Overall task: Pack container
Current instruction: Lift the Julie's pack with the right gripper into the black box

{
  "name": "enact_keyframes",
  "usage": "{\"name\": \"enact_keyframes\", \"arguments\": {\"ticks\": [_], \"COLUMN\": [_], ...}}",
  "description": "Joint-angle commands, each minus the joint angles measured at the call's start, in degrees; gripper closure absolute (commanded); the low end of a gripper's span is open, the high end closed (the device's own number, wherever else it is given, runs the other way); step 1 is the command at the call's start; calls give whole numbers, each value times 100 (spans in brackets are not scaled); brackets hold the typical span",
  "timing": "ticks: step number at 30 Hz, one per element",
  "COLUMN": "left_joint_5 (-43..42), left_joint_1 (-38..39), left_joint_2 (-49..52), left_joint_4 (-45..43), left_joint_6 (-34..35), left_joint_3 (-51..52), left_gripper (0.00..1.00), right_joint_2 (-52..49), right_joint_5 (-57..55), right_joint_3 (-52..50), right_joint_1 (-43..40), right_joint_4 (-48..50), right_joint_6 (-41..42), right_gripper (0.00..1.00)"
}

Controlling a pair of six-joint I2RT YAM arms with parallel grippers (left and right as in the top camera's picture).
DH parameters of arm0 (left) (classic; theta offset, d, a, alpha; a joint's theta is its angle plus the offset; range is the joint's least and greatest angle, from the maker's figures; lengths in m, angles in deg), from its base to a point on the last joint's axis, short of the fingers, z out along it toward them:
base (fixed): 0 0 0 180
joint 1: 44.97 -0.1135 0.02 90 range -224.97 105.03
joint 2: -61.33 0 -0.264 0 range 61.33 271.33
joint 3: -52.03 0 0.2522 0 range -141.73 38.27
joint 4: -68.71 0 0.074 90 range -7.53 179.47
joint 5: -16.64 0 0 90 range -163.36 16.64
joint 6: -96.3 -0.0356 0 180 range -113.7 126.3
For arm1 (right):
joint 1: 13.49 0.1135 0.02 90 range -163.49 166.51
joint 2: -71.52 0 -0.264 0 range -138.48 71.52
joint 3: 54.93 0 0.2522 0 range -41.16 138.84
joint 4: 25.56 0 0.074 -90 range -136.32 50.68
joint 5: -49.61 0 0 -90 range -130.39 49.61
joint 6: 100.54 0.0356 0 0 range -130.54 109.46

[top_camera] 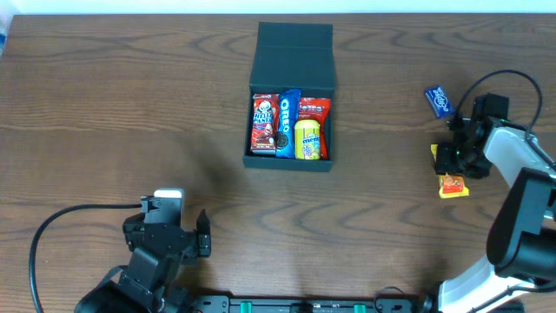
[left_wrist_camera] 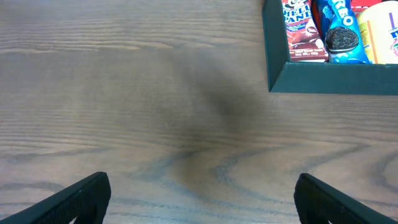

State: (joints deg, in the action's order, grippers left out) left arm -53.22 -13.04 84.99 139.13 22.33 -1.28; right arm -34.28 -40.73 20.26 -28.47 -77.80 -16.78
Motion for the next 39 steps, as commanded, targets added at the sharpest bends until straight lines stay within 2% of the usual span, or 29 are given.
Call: {"name": "enact_keyframes", "arguments": {"ticks": [1,11,21,26,32,39], "left_joint_5": [101,101,101,101,103,101], "left_joint_1": [-33,-33,-33,-33,-33,-33], "left_joint_2": [-26,-26,-26,-26,-26,-26], "left_joint_4": [9,11,9,11,11,11], "left_joint_6": [-81,-81,-81,-81,-81,-81], "left_joint_3": [44,44,44,44,44,44], "left_gripper": [5,5,5,5,5,5], "right_joint_2": [-28,-26,105,472,1276,2500], "right_joint_5": [-68,-68,-68,-66,-66,389], "right_joint_3": [-79,-79,-79,-79,-79,-72], "right_joint_1": [44,103,306,348,413,922], "right_joint_4": [13,22,26,-57,-267,-417], "right_joint_6": [153,151,184,380,1025,2157], "right_gripper": [54,57,74,77,86,84]}}
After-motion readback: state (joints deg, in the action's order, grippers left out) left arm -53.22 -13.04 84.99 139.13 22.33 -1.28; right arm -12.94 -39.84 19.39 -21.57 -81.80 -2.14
